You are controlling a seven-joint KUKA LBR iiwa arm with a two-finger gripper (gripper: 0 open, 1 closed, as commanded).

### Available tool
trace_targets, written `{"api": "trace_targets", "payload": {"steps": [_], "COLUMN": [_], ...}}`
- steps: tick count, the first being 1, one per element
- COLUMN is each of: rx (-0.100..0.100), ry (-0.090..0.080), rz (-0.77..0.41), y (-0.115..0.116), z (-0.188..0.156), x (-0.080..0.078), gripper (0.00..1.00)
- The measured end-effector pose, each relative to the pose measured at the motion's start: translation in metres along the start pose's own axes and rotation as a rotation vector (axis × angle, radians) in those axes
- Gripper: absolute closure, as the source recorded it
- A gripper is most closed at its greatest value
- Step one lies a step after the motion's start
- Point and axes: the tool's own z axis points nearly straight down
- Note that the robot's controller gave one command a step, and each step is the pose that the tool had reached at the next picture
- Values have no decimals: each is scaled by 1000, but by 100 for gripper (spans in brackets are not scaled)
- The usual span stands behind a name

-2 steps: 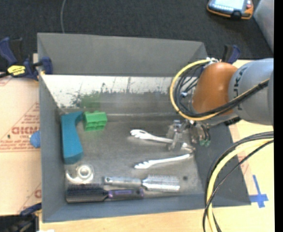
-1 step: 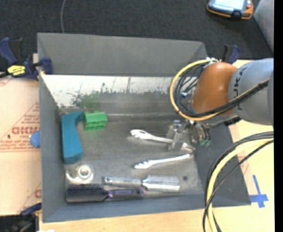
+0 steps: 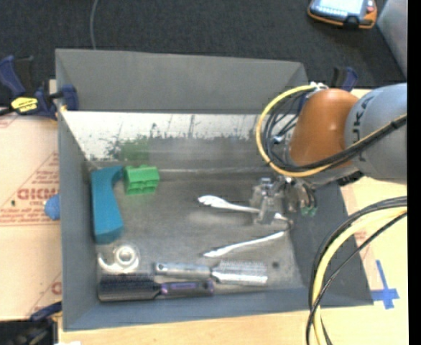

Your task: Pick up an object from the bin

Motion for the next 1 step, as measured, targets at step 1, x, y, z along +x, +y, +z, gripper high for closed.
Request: {"api": "trace_targets", "payload": {"steps": [1], "rx": [2], "ry": [-6], "rz": [0], "y": [-1], "z": [-38], "x": [-2], "gripper": [100]}}
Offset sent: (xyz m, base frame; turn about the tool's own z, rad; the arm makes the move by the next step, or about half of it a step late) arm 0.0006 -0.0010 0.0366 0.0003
